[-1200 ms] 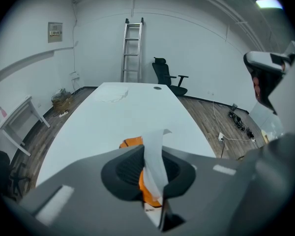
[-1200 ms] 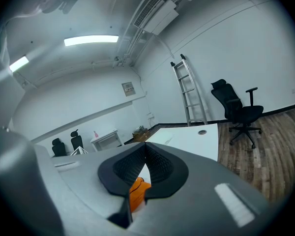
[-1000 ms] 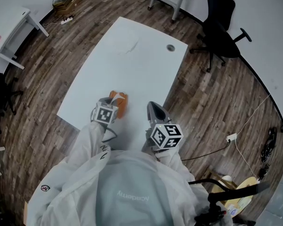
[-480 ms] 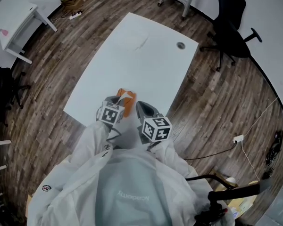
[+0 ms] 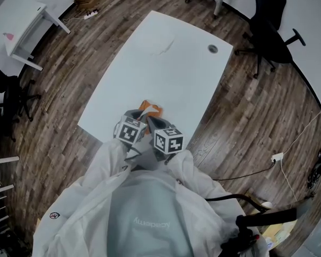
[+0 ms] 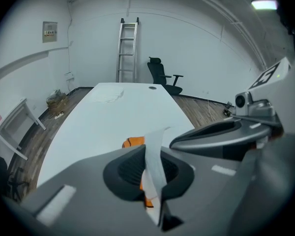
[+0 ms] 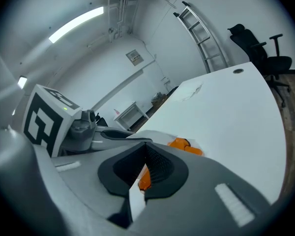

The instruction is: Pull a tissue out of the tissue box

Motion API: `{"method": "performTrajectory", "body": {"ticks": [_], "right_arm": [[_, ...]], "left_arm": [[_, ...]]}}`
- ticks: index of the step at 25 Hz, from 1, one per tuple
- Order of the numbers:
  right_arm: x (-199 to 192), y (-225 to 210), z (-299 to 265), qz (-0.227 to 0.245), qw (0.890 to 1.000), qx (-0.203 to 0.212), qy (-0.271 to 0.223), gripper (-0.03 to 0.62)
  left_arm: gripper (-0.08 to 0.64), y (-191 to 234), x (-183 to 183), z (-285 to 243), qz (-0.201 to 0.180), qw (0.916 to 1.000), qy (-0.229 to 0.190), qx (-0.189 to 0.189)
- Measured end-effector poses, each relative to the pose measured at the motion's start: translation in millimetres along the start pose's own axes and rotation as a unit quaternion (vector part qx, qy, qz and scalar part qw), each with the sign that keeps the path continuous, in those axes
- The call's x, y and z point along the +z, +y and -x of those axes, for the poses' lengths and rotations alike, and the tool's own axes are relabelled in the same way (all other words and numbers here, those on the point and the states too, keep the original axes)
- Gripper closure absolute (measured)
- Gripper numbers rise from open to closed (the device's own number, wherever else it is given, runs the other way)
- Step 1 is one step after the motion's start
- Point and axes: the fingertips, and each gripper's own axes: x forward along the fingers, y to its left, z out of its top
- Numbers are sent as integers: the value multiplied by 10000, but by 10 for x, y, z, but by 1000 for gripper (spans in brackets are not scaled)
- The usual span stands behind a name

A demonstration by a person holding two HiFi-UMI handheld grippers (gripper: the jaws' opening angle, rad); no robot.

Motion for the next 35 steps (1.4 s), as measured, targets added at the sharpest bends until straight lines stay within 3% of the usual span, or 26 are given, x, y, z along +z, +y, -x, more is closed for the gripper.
{"method": "performTrajectory", "body": {"ticks": [35], "right_arm": [[-268, -240, -389, -124, 9989, -91, 433, 591]], "left_arm": [[558, -87, 130, 221, 132, 9997, -187, -70]]}}
